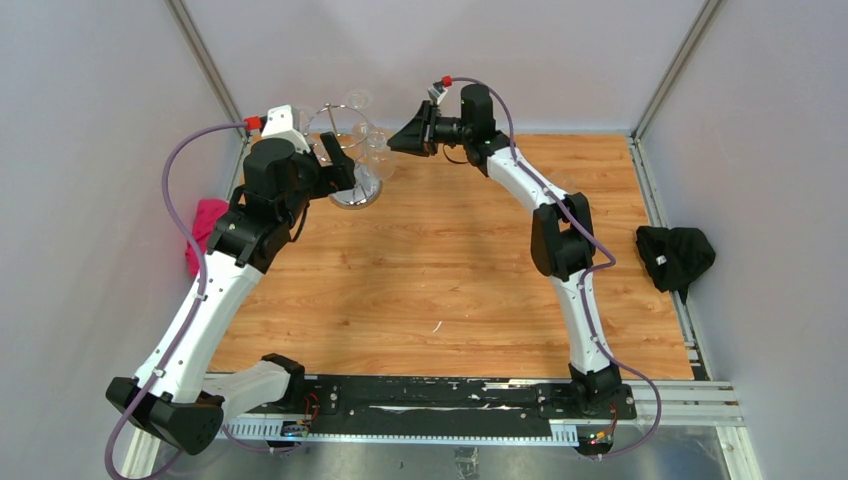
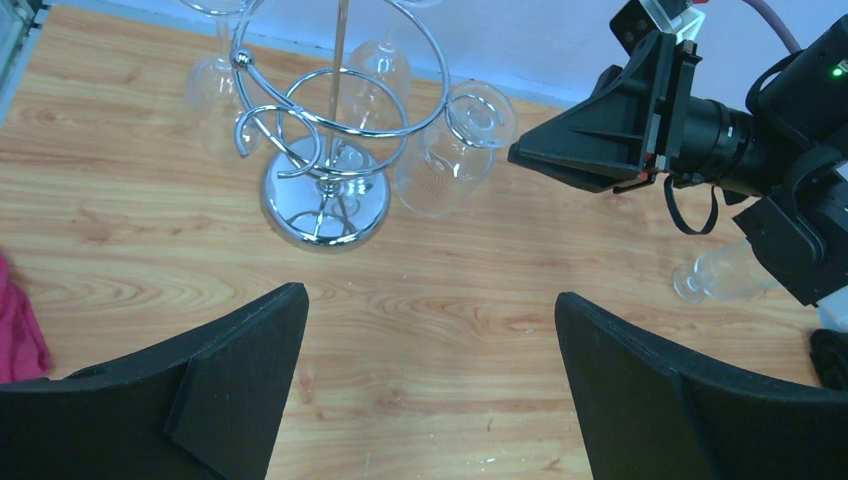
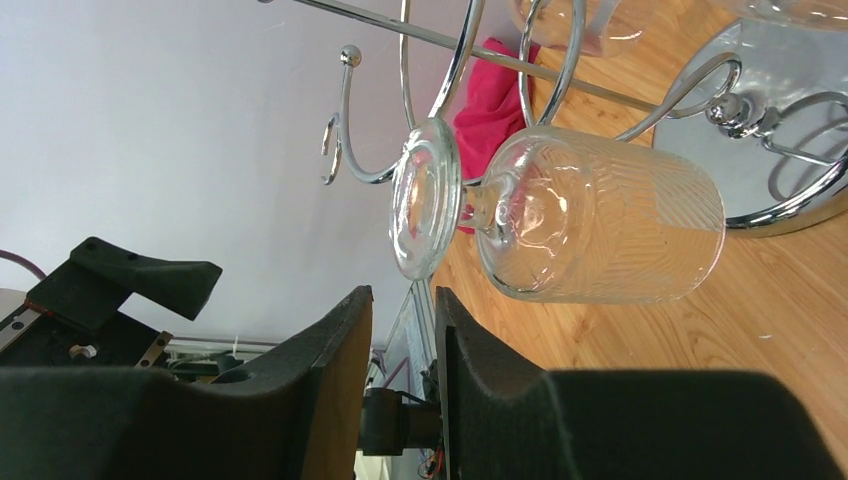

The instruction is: Take the wine glass off the wine glass rack

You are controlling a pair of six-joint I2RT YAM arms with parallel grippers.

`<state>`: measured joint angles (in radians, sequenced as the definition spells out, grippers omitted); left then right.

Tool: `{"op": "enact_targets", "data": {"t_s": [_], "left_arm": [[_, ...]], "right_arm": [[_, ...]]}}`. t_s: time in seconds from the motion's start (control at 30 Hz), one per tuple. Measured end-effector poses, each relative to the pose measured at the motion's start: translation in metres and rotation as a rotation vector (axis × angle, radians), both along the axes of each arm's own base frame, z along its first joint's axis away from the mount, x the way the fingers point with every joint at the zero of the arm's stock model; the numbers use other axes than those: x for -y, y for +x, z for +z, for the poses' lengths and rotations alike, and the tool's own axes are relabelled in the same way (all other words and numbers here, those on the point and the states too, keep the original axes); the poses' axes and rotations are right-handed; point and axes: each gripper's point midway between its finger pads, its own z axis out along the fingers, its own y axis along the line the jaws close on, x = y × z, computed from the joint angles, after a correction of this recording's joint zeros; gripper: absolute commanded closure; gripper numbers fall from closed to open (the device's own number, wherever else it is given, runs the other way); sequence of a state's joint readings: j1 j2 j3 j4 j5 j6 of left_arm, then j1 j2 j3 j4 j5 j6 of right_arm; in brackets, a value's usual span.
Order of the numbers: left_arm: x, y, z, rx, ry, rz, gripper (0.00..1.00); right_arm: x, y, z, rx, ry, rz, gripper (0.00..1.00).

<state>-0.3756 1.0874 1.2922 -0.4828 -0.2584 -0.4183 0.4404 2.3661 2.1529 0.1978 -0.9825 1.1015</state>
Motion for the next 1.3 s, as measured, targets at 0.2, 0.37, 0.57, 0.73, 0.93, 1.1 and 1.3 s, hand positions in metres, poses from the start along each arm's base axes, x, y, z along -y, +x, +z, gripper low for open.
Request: {"op": "enact_targets", "data": {"t_s": [0.2, 0.37, 0.57, 0.73, 0.93, 1.1, 1.3], "left_arm": [[0.000, -0.001, -0.004, -0.010, 0.004, 0.000, 0.00], [-0.002, -0.003, -0.005, -0.014, 0.010, 0.001, 0.00], [-0.004, -0.004, -0.003, -0.006, 0.017, 0.010, 0.00], [-0.005, -0.004, -0.003, -0.004, 0.025, 0.010, 0.00], [-0.007, -0.005, -0.003, -0.004, 0.033, 0.012, 0.00], [-0.007, -0.005, -0.003, -0.005, 0.034, 0.013, 0.00], [-0.007, -0.005, -0.003, -0.005, 0.034, 0.015, 0.00]], "right_arm": [[0.002, 0.003, 0.001, -0.005, 0.003, -0.010, 0.65], [0.000, 0.008, 0.010, 0.001, 0.022, -0.014, 0.65], [-0.004, 0.015, 0.017, 0.011, 0.043, -0.017, 0.65], [-0.005, 0.017, 0.013, -0.001, 0.044, -0.018, 0.65], [-0.002, 0.019, 0.011, 0.000, 0.057, -0.022, 0.66], [-0.002, 0.018, 0.016, 0.009, 0.066, -0.023, 0.66], [0.001, 0.015, 0.018, 0.009, 0.059, -0.026, 0.66]]}}
